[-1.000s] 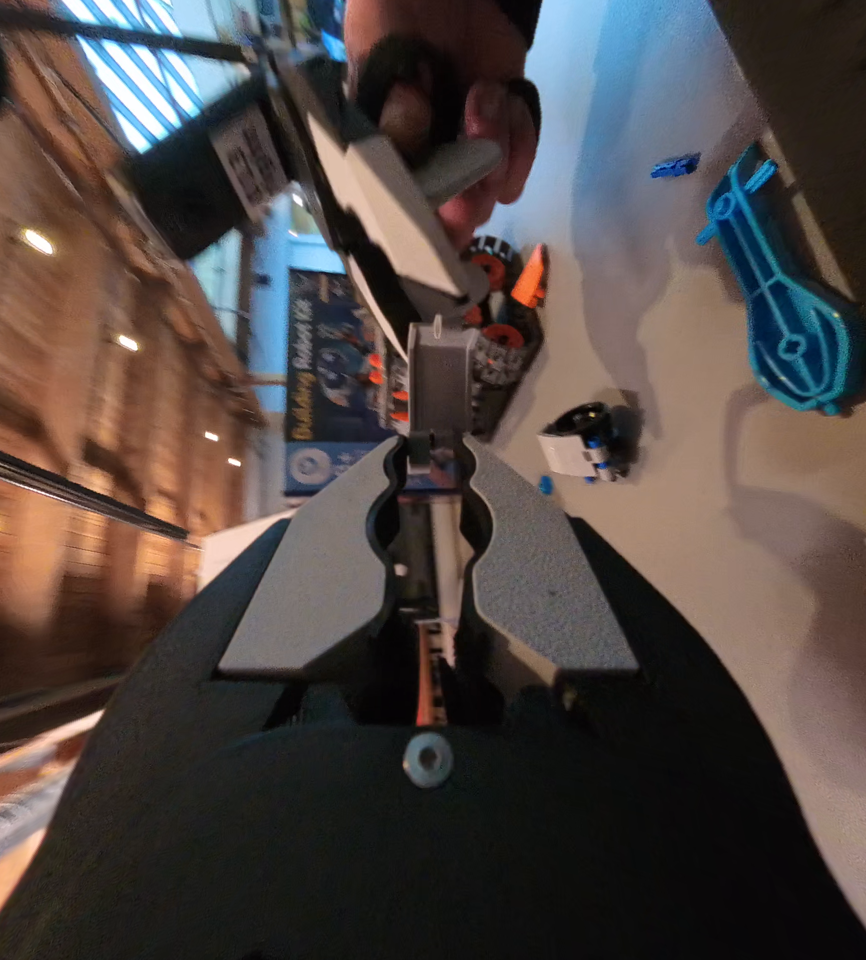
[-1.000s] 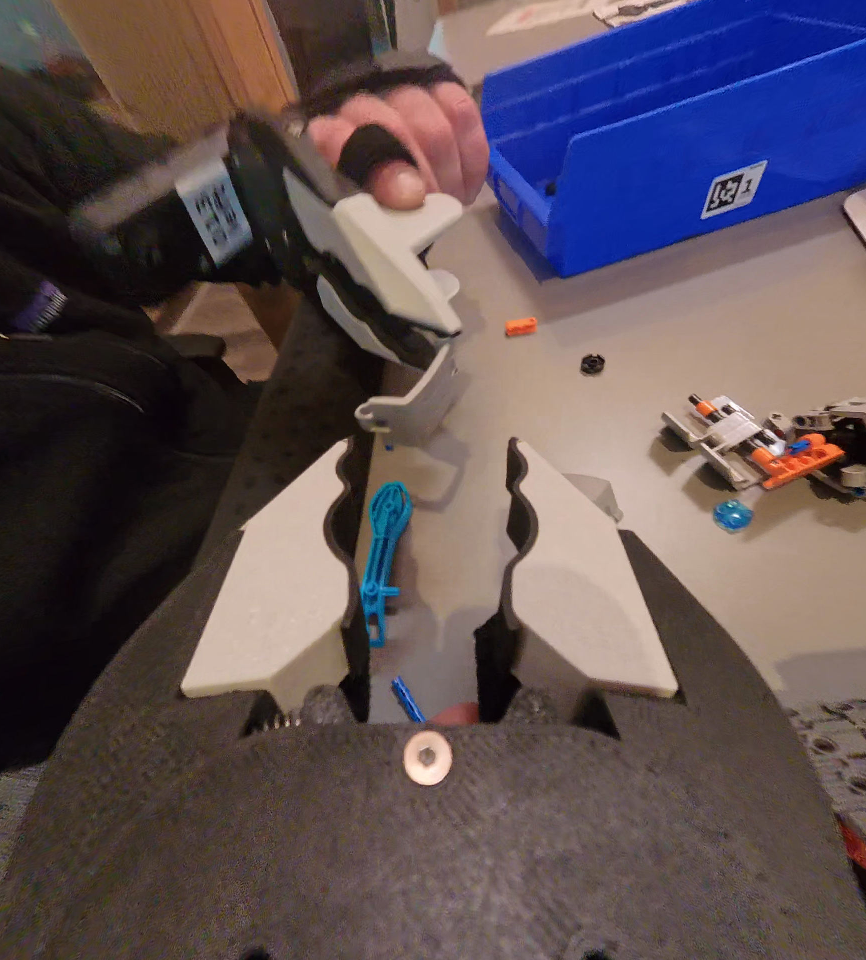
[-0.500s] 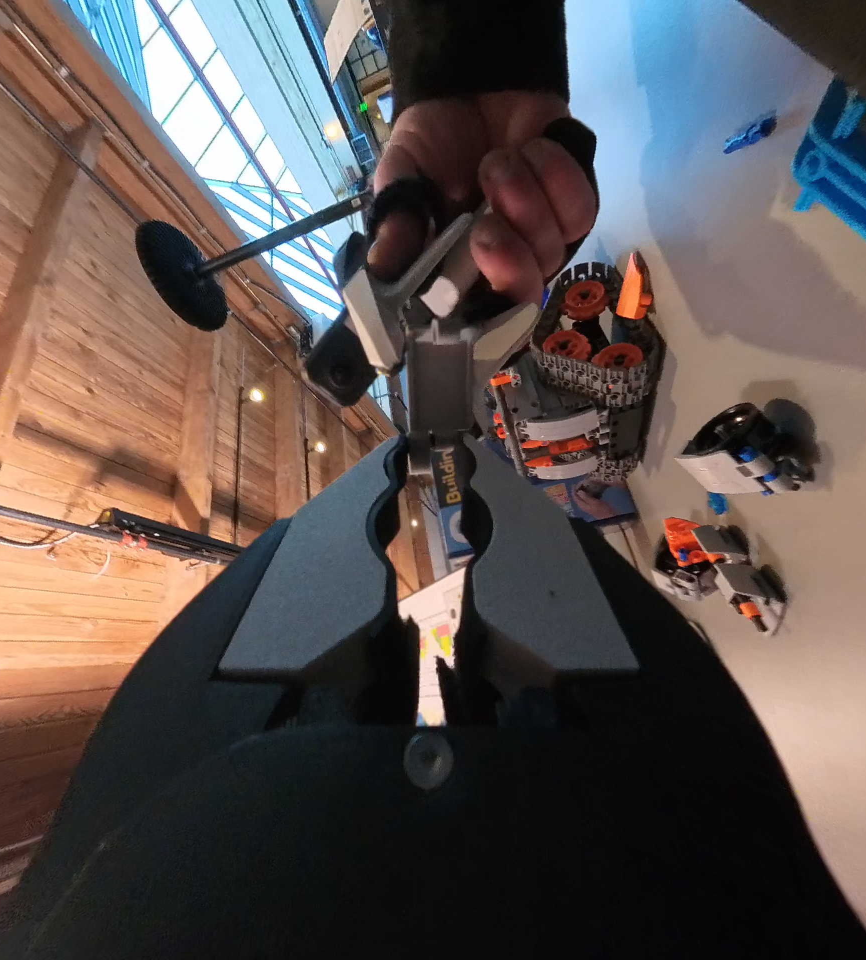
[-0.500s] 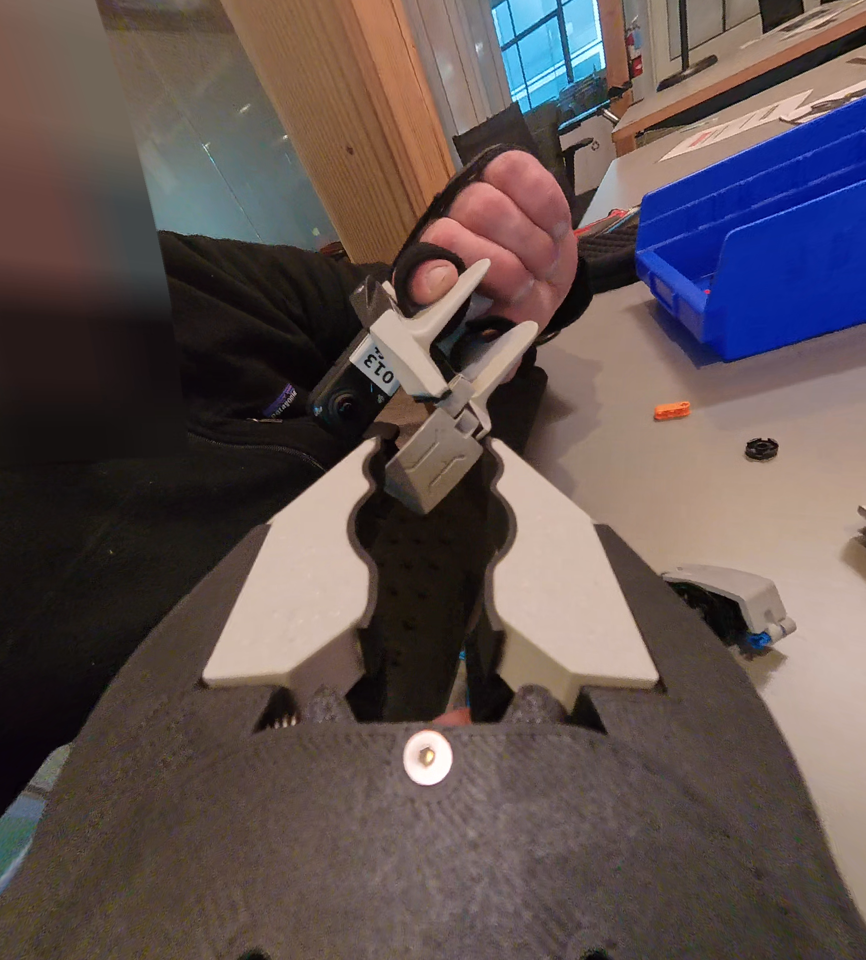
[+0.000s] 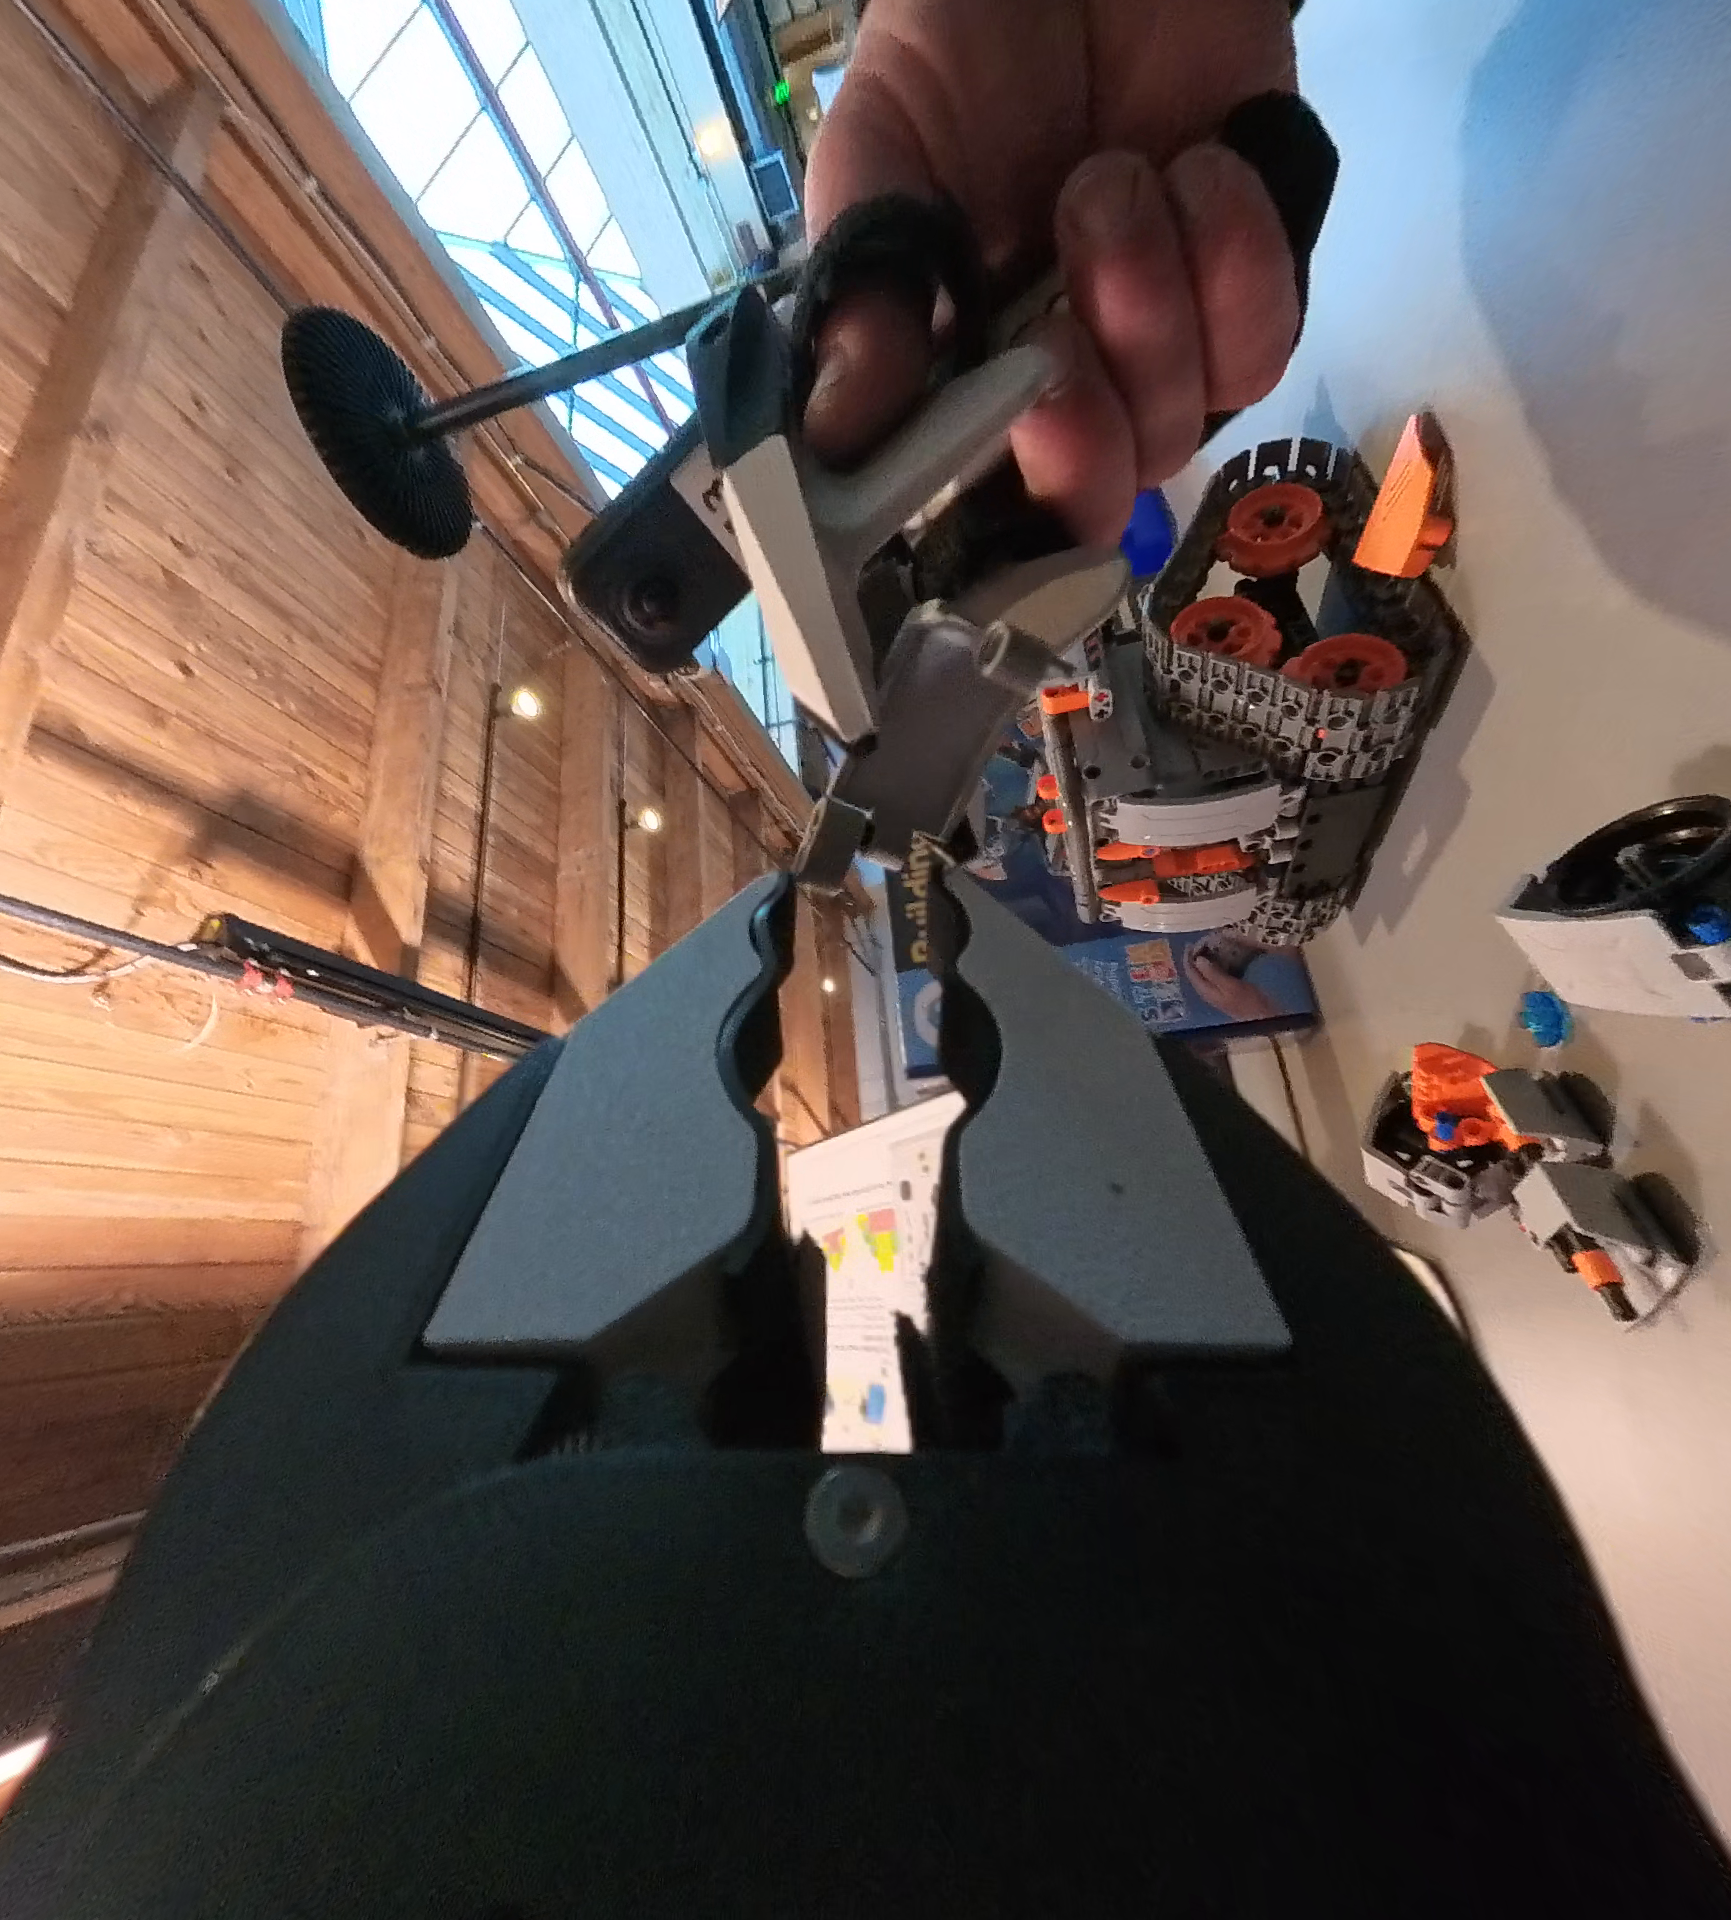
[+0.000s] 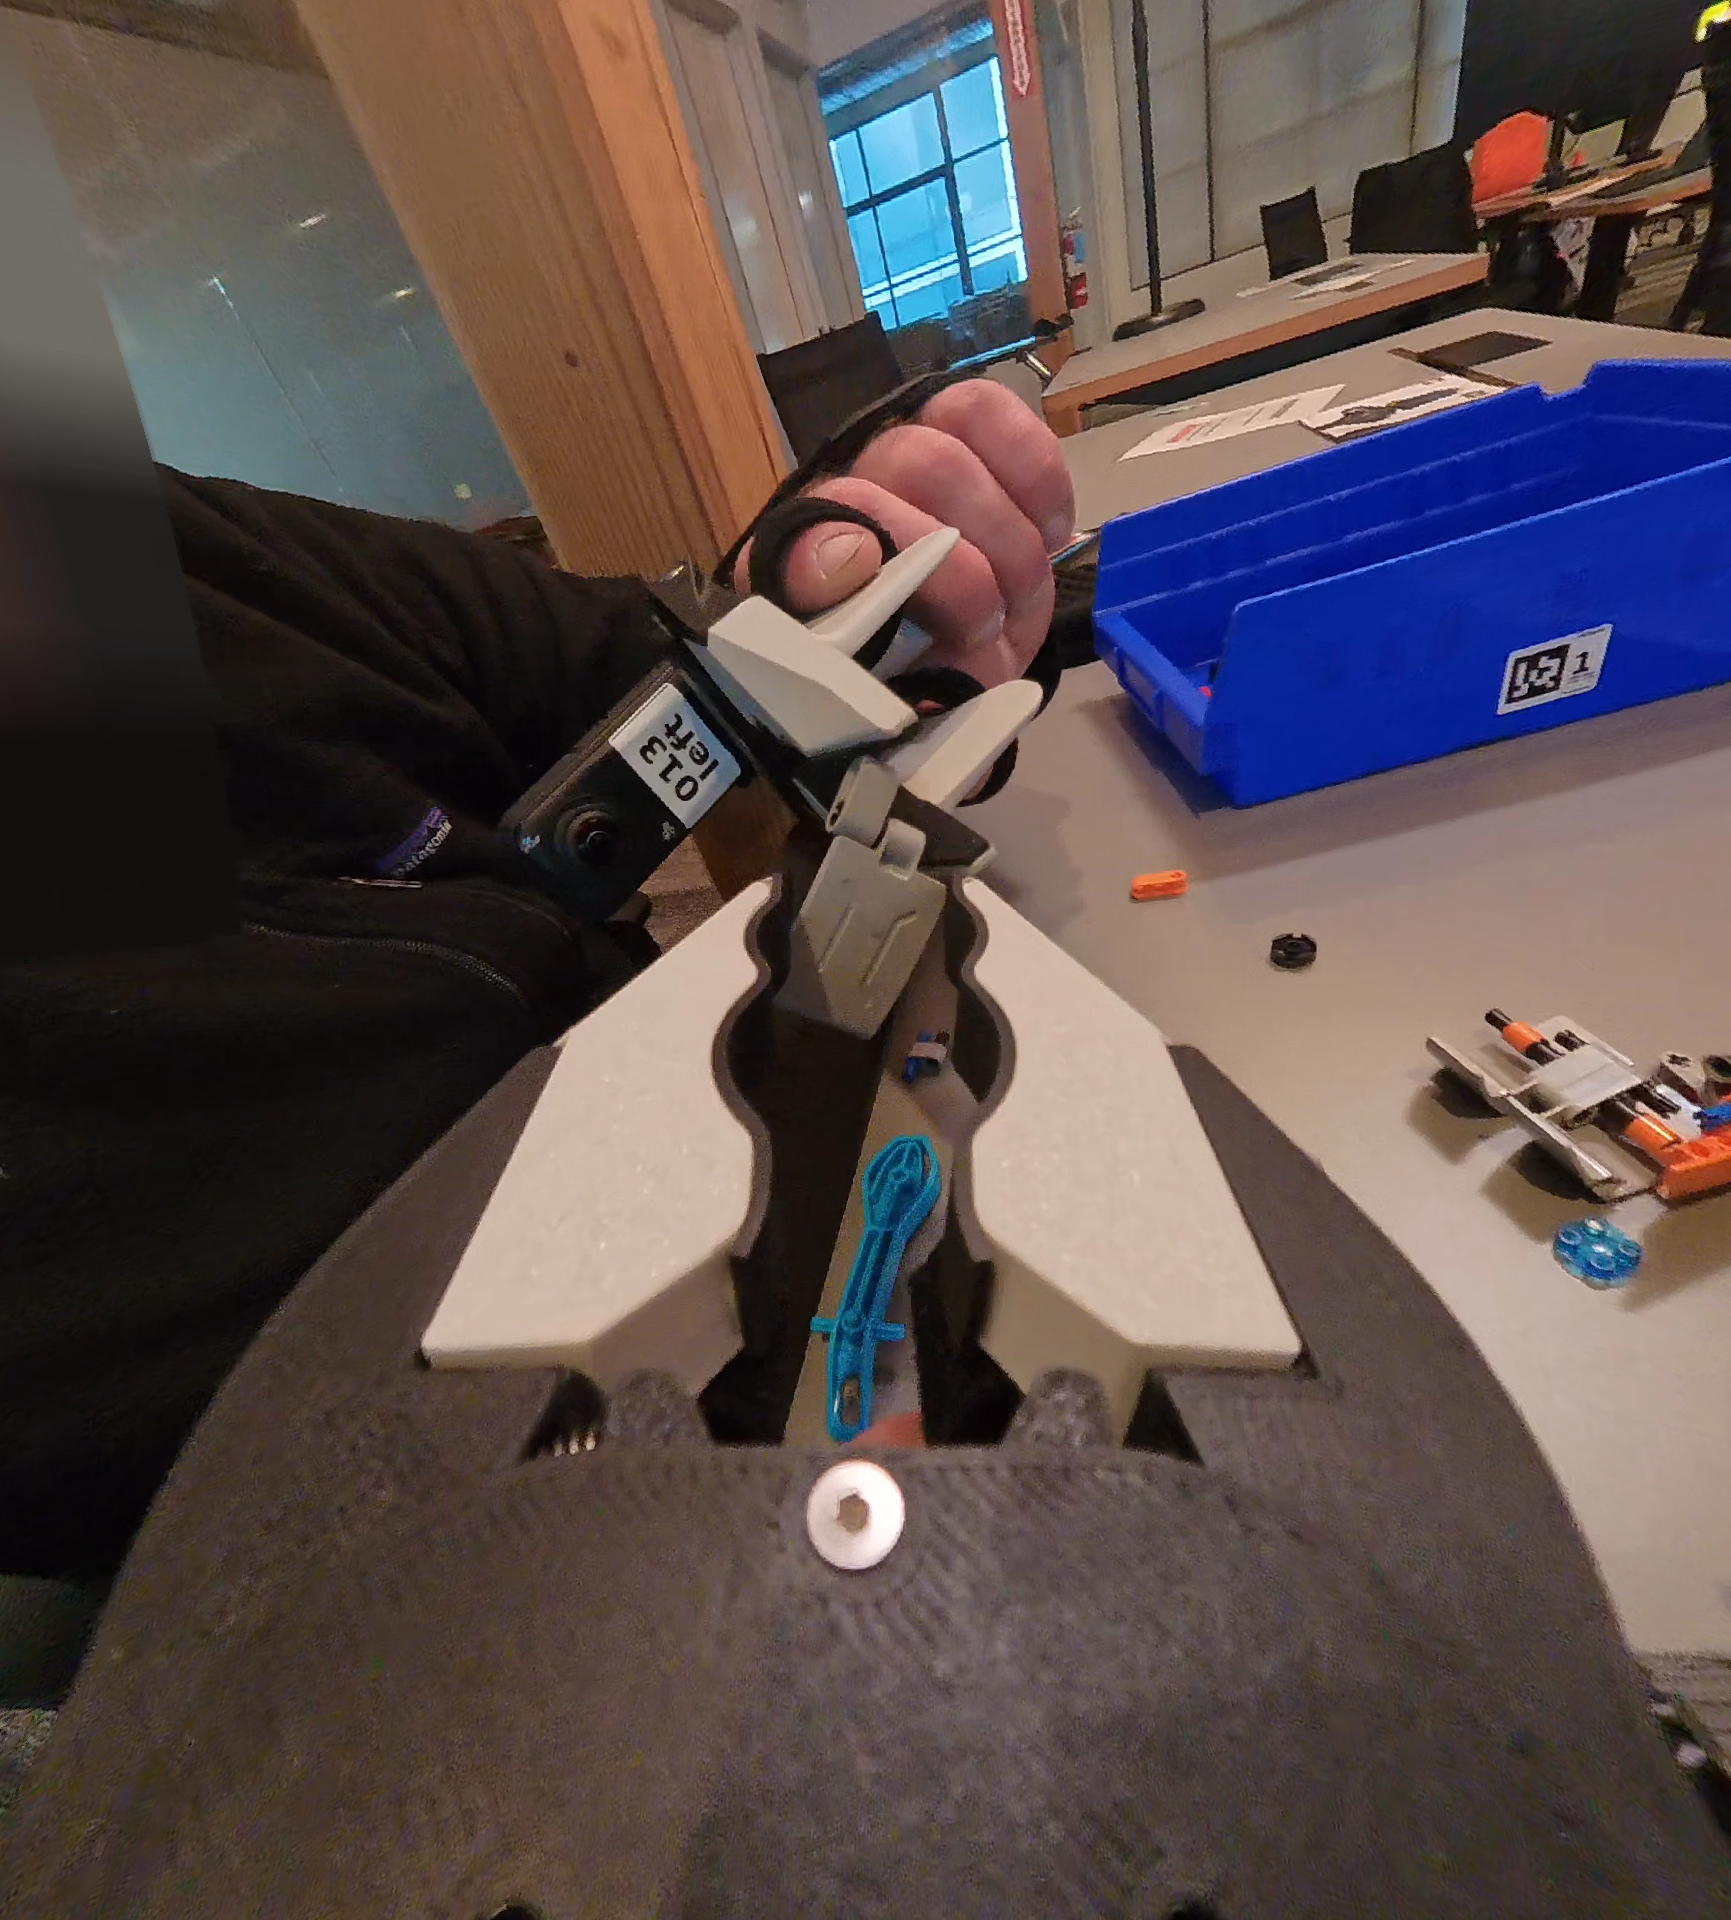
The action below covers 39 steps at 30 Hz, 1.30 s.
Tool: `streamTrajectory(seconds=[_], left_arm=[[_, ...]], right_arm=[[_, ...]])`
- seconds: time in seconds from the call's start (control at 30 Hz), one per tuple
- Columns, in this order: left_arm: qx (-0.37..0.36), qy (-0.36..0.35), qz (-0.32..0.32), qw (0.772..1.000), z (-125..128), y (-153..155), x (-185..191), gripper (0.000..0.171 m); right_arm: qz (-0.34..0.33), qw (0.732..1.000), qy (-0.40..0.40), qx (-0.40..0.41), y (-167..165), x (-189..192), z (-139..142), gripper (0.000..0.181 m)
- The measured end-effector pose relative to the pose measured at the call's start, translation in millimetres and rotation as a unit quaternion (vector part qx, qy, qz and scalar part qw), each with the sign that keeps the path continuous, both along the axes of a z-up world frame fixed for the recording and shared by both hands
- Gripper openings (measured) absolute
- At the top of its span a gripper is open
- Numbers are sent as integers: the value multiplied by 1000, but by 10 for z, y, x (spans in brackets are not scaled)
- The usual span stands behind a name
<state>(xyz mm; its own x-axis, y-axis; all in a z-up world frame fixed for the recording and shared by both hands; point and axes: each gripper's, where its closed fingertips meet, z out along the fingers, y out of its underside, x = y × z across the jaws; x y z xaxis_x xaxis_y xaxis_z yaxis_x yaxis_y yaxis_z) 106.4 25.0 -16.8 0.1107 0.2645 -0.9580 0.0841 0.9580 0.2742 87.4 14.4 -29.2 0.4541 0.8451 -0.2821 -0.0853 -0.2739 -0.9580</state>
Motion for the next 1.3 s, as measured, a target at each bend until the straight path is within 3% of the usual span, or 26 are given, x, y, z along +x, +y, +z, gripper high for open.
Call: streamTrajectory(seconds=[0.33, 0.4, 0.53, 0.6, 0.63, 0.73, 0.87, 0.9, 1.0, 1.13, 1.23, 1.3], left_arm=[[-105, 55, 47, 992, -137, 331, 42, 35], [-147, 119, 57, 980, -293, 432, 34, 38], [-248, 324, 76, 910, -869, 505, -17, 46], [-280, 381, 68, 878, -1030, 505, -4, 67], [-289, 397, 59, 869, -1072, 515, 18, 70], [-341, 470, 63, 812, -1240, 516, 58, 80], [-351, 541, 87, 759, -1490, 482, 30, 74], [-352, 555, 85, 749, -1529, 462, 8, 60], [-372, 558, 72, 738, -1525, 423, 7, 40], [-395, 538, 82, 740, -1509, 423, -8, 40], [-392, 481, 96, 779, -1435, 487, -23, 40], [-332, 420, 134, 834, -1406, 651, -47, 40]], right_arm=[[-76, 995, -41, -45, 178, 265, -222, 25], [-93, 993, -43, -55, 204, 351, -246, 25], [-106, 990, -69, -68, 219, 410, -335, 25], [-110, 987, -87, -80, 233, 417, -418, 25], [-113, 985, -98, -86, 240, 426, -470, 25], [-115, 982, -115, -100, 248, 429, -570, 25], [-122, 977, -142, -106, 261, 450, -654, 25], [-124, 975, -149, -106, 262, 459, -673, 25], [-129, 969, -177, -110, 262, 485, -758, 25], [-129, 963, -209, -109, 256, 470, -827, 25], [-136, 957, -237, -103, 260, 484, -877, 24], [-142, 950, -258, -99, 269, 494, -913, 24]])
